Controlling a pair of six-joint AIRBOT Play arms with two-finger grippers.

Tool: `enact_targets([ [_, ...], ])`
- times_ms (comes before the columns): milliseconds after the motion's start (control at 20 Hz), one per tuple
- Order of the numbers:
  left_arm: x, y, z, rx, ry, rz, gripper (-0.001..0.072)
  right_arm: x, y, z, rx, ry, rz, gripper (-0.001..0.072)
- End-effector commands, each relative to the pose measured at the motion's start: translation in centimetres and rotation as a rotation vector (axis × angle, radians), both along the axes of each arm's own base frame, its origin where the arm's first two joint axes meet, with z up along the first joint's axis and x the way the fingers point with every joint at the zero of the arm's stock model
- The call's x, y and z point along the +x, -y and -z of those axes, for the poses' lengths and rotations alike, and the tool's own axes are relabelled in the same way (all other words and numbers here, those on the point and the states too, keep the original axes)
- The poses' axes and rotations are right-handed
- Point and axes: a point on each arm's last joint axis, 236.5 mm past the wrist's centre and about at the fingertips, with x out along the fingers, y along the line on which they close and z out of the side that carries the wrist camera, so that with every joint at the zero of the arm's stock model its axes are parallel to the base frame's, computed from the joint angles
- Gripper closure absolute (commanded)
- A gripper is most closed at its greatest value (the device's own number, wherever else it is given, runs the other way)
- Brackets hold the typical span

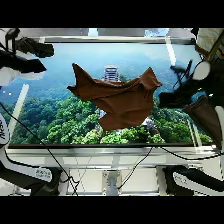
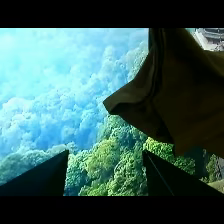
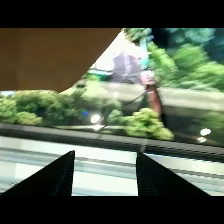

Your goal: Fold the shirts.

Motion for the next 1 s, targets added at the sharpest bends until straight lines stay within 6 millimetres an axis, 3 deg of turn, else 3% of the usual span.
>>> enact_targets([
  [0, -0.8, -0.9, 4.5, -0.048, -0.102, -0.027, 0.0174, -3.0, -3.6, 5.3, 0.158, -0.132, 0.058, 0.0236],
  [100, -1.0, -1.0, 5.6, -0.054, -0.126, -0.029, 0.0174, -3.8, -4.3, 8.1, 0.186, -0.158, 0.119, 0.0235],
  [200, -1.0, -0.9, 5.9, -0.057, -0.131, -0.029, 0.0174, -1.5, -6.3, 9.7, 0.289, -0.064, 0.225, 0.0235],
  [300, -1.0, -0.9, 6.0, -0.057, -0.131, -0.030, 0.0174, 1.3, -7.2, 10.8, 0.367, 0.042, 0.355, 0.0235],
  [350, -1.0, -0.9, 6.0, -0.057, -0.131, -0.030, 0.0174, 1.6, -7.3, 11.6, 0.385, 0.056, 0.410, 0.0235],
  [550, -1.0, -0.9, 6.0, -0.058, -0.132, -0.030, 0.0174, -1.2, -7.2, 15.9, 0.406, -0.015, 0.576, 0.0235],
  [850, -1.0, -0.9, 6.0, -0.057, -0.131, -0.030, 0.0174, 0.2, -6.8, 17.0, 0.465, 0.053, 0.737, 0.0236],
  [950, -0.9, -0.9, 6.0, -0.056, -0.130, -0.031, 0.0175, 1.0, -6.3, 17.1, 0.457, 0.088, 0.760, 0.0290],
])
